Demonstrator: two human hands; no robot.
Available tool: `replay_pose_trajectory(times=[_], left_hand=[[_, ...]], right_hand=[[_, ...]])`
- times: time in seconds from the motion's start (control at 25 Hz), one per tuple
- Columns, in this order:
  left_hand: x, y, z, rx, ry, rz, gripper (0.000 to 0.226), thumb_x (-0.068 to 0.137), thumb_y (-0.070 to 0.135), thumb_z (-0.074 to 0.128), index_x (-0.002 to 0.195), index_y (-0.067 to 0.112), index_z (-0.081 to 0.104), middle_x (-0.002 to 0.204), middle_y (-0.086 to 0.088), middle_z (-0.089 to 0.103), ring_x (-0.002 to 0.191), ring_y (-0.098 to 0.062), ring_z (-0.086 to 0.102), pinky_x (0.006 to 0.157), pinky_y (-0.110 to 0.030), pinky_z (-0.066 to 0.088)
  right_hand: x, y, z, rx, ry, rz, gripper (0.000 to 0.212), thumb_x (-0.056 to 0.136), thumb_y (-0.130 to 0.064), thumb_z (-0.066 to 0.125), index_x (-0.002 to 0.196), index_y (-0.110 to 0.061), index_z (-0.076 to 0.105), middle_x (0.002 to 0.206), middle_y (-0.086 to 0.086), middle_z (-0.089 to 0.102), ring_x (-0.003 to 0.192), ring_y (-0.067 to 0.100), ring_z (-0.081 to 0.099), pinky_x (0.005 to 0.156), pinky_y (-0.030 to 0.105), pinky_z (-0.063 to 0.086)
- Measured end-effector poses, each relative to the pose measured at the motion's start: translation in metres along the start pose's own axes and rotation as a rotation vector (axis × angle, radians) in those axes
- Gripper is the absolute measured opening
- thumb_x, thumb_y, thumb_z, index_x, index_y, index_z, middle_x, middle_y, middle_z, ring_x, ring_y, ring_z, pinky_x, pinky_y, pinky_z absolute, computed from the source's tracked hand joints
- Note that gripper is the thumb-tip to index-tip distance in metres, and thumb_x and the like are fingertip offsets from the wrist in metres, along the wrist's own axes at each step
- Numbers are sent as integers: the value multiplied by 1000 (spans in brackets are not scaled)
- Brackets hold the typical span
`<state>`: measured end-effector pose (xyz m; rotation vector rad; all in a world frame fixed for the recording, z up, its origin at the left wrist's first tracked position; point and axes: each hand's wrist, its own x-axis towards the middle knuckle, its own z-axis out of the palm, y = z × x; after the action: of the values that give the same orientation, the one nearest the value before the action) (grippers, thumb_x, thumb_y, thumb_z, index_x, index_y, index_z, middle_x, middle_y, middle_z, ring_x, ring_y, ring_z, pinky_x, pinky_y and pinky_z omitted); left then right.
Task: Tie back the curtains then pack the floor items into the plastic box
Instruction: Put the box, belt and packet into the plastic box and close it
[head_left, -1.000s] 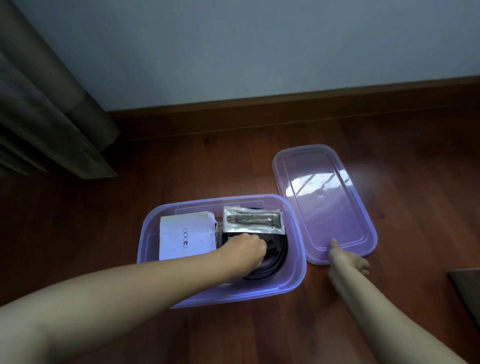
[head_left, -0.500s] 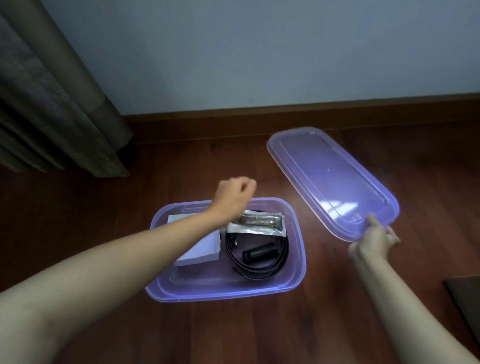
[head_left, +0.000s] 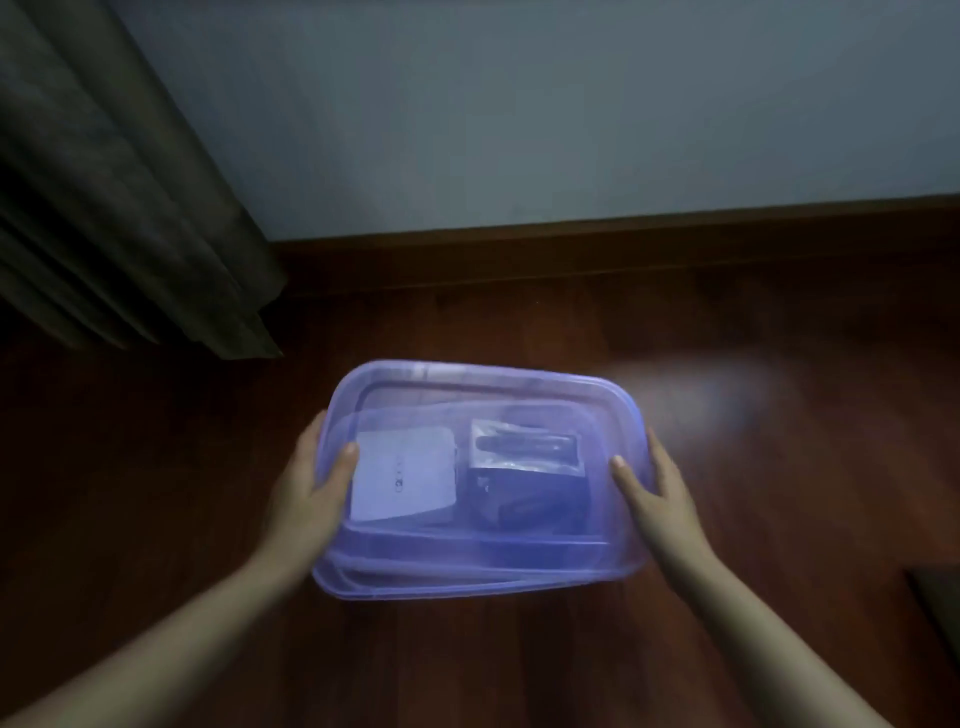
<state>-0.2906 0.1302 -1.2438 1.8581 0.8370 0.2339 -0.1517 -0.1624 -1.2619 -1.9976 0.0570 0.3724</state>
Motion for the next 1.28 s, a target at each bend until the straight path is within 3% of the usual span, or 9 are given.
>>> replay_pose_trajectory(times=[0.08,0.2,0.44,0.68,0.8,0.92,1.08,1.28], left_hand=[[-16,-25,-3,51,51,-88,61,89,46,48,144,26,31,146,3,41,132,-20,41,107,-37,33],[-21,-44,1,62,60,-172,53,97,34,44,146,26,28,150,3,37,136,-21,37,109,-37,31],[-15,-47,3,38,43,-174,54,98,31,43,147,24,24,152,2,31,139,-19,32,112,-35,27],[-14,-43,10,134,16,-144,55,98,31,39,149,20,20,154,0,29,140,-22,30,112,-37,27],[-16,-41,9,176,1,-159,55,98,35,38,148,26,19,151,-1,36,134,-29,39,107,-41,34],[-18,-37,11,194,29,-147,53,98,32,40,148,26,22,146,-1,42,129,-32,45,102,-40,37],[-17,-41,13,191,45,-118,53,98,29,42,147,22,24,147,-3,42,131,-31,43,104,-38,34],[-15,-50,11,192,27,-105,66,85,46,36,147,24,25,145,-3,44,129,-30,45,104,-42,37]], right_hand=[[-2,0,12,-117,-57,-31,57,92,-22,57,144,-10,35,145,5,41,134,20,39,110,30,29],[-3,-1,22,-197,-81,-51,53,94,-18,52,143,-8,35,148,9,39,136,23,37,112,34,28],[-5,-5,26,-250,-122,-28,56,97,-19,46,148,-9,24,153,10,31,140,23,30,112,31,23],[-3,-2,19,-222,-112,12,56,96,-22,49,147,-17,28,149,6,38,136,23,37,107,28,27],[-8,-1,19,-160,-137,87,56,97,-32,46,147,-33,23,145,3,44,133,26,42,103,29,31],[-12,2,21,-197,-109,113,61,89,-54,38,145,-44,18,139,5,52,128,37,45,108,41,30],[-10,6,19,-227,-102,89,69,77,-57,33,144,-47,19,139,-1,52,128,37,45,112,47,26],[-9,13,19,-225,-95,58,79,66,-72,30,142,-50,21,136,-5,54,125,32,49,111,51,29]])
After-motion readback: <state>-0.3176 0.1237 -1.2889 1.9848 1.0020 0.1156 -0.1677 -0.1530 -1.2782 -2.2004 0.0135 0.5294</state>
